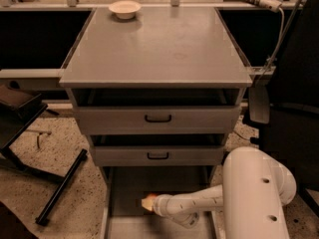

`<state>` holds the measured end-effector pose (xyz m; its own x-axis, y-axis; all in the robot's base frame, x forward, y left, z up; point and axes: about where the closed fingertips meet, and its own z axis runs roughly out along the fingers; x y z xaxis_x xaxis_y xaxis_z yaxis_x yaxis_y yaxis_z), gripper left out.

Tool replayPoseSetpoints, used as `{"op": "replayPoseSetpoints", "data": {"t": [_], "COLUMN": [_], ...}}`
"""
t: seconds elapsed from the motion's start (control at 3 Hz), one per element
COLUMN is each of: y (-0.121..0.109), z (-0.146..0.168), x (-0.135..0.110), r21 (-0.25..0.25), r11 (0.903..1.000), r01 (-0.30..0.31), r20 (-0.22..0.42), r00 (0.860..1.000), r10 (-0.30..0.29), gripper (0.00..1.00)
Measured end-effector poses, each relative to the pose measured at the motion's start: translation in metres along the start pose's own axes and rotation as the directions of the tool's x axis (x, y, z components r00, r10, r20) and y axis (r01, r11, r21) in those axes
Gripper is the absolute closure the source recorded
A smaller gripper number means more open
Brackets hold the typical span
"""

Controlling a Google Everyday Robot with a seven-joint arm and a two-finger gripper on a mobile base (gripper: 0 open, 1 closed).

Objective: Place orange into bottom drawer

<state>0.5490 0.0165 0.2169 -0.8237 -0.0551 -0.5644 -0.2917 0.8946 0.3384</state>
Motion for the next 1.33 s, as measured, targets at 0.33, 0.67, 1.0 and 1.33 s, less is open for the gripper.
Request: {"op": "replayPoseSetpoints", "data": {"t": [0.33,0.67,1.0,1.33], "y": [-0.021,-0.051,-0.053,-0.044], "z": [0.035,0.061,0.076,0.075], "x": [0.006,0.013,0.022,0.025], "r21": [-0.004,-0.054,-0.112,-0.147], "r11": [0.9923,0.969,0.9556,0.95], "r01": [-0.124,-0.241,-0.273,-0.275], "r20": [0.005,-0.021,-0.107,-0.144], "r00": [0.992,0.97,0.959,0.956], "r10": [0.124,0.24,0.261,0.255], "gripper": [1.0,1.0,1.0,1.0]}}
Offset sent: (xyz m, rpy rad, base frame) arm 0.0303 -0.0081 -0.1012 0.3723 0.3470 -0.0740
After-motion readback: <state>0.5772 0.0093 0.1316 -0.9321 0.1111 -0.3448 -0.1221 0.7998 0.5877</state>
